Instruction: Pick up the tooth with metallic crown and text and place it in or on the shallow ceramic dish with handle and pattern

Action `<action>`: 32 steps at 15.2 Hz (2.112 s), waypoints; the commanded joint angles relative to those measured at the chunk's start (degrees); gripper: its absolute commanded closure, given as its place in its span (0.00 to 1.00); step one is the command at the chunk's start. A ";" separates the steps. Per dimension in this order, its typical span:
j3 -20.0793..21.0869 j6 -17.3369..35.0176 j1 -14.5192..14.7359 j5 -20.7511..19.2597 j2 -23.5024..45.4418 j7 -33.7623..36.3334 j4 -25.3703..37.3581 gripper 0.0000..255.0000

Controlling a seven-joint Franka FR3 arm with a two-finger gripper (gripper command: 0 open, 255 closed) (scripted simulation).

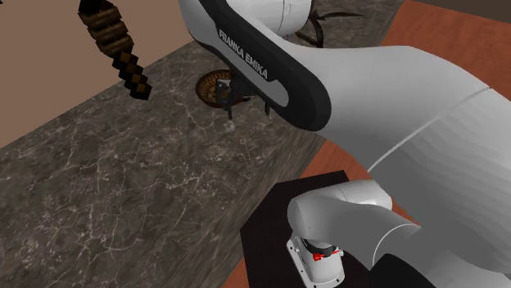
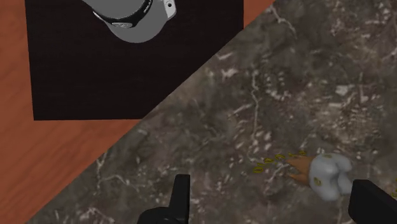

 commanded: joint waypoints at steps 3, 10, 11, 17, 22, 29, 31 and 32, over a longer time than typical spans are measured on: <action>2.88 1.04 0.07 1.37 0.36 3.30 0.70 0.00; 3.68 4.51 0.62 2.30 -1.52 2.90 -4.60 0.00; 3.68 4.51 0.62 2.30 -1.51 2.90 -4.60 0.00; 3.68 4.50 0.62 2.30 -1.51 2.91 -4.59 0.00; 3.68 4.50 0.62 2.30 -1.51 2.91 -4.59 1.00; 3.42 7.77 -0.65 6.34 -3.13 7.27 -6.49 0.00; 3.41 14.93 -3.12 14.35 -6.74 15.54 -10.70 0.00; 3.68 18.80 -4.27 18.31 -8.65 19.53 -12.93 0.00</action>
